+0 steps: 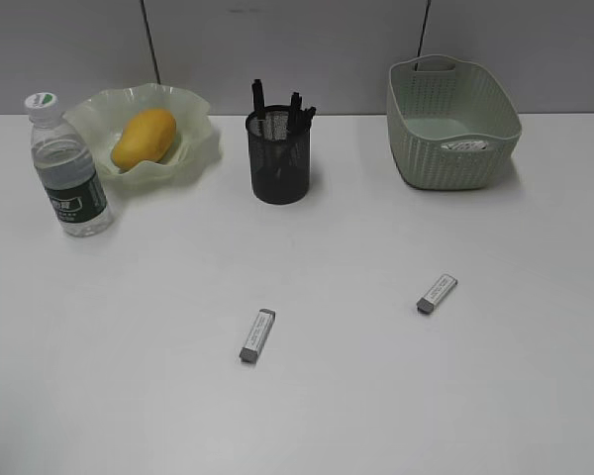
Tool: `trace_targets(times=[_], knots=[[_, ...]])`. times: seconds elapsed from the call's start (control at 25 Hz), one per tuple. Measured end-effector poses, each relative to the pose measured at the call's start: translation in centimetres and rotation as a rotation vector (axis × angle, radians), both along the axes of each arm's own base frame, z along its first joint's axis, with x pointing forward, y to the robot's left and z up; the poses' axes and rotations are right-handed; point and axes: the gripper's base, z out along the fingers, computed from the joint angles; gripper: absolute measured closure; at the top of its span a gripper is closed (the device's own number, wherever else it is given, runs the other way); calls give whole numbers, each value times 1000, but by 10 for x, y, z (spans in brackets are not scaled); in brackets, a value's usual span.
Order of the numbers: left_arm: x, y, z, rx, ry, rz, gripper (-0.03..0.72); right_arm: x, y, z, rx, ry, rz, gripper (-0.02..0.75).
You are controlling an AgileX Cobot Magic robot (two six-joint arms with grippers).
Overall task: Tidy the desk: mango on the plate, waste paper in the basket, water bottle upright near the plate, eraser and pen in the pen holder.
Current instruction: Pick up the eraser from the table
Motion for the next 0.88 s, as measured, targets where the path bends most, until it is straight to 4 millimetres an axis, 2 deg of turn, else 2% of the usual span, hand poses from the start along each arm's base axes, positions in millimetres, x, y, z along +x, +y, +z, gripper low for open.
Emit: trace_targets(times=[0.2, 0.4, 0.6, 0.72, 0.88], knots=[[-26, 3, -2, -11, -102, 0, 305, 0, 0, 0, 2, -3, -1, 302], [-32, 4, -12, -11, -87, 0, 335, 2, 1, 1, 9, -18, -3, 302], [-34, 3, -17, -12, -40, -3, 366, 27, 8, -1, 19, 43, -28, 302], [-35, 3, -25, 5, 9, -22, 370, 51, 15, -6, 41, 95, -62, 302], [-35, 1, -26, 8, 17, -41, 371, 87, 26, -23, 72, 204, -130, 302]])
